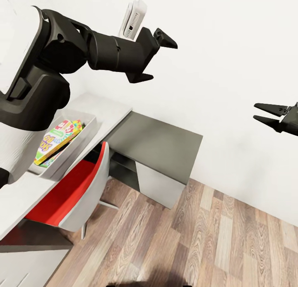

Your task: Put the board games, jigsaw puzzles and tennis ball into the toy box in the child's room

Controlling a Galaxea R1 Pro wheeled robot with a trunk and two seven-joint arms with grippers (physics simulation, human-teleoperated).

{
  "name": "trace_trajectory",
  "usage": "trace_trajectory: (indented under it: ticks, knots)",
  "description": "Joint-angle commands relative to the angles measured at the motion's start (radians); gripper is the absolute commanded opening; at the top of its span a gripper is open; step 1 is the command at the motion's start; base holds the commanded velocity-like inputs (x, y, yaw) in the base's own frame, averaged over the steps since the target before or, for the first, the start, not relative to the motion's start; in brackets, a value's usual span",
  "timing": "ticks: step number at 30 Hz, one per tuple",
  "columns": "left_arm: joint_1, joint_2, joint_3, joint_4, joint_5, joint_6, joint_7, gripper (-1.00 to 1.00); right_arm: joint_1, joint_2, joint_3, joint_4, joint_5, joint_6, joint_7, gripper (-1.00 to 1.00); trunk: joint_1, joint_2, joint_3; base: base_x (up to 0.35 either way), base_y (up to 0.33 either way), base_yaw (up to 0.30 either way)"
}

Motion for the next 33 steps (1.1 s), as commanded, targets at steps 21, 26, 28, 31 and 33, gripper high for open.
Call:
trace_trajectory:
  ticks: [21, 26, 28, 31, 33]
  knots:
    - [-0.001, -0.001, -0.11, 0.004, 0.002, -0.002, 0.004, 1.0, 0.037, 0.027, -0.001, 0.003, 0.009, 0.004, 0.008, 1.0, 0.001, -0.002, 0.032, 0.0, 0.0, -0.001]
    - [-0.001, -0.002, -0.125, 0.005, 0.002, -0.002, 0.004, 1.0, 0.04, 0.028, -0.001, 0.003, 0.01, 0.005, 0.007, 1.0, 0.001, -0.002, 0.04, -0.036, 0.036, 0.0]
    - [-0.001, -0.002, -0.127, 0.005, 0.002, -0.002, 0.004, 1.0, 0.041, 0.028, -0.001, 0.003, 0.01, 0.005, 0.007, 1.0, 0.001, -0.002, 0.043, -0.084, 0.098, 0.0]
    - [-0.001, -0.002, -0.131, 0.005, 0.002, -0.002, 0.004, 1.0, 0.042, 0.028, -0.001, 0.004, 0.011, 0.005, 0.007, 1.0, 0.001, -0.002, 0.048, -0.115, 0.145, 0.0]
    - [-0.001, -0.002, -0.132, 0.005, 0.002, -0.002, 0.004, 1.0, 0.042, 0.028, -0.001, 0.004, 0.011, 0.005, 0.007, 1.0, 0.001, -0.002, 0.051, -0.127, 0.167, 0.0]
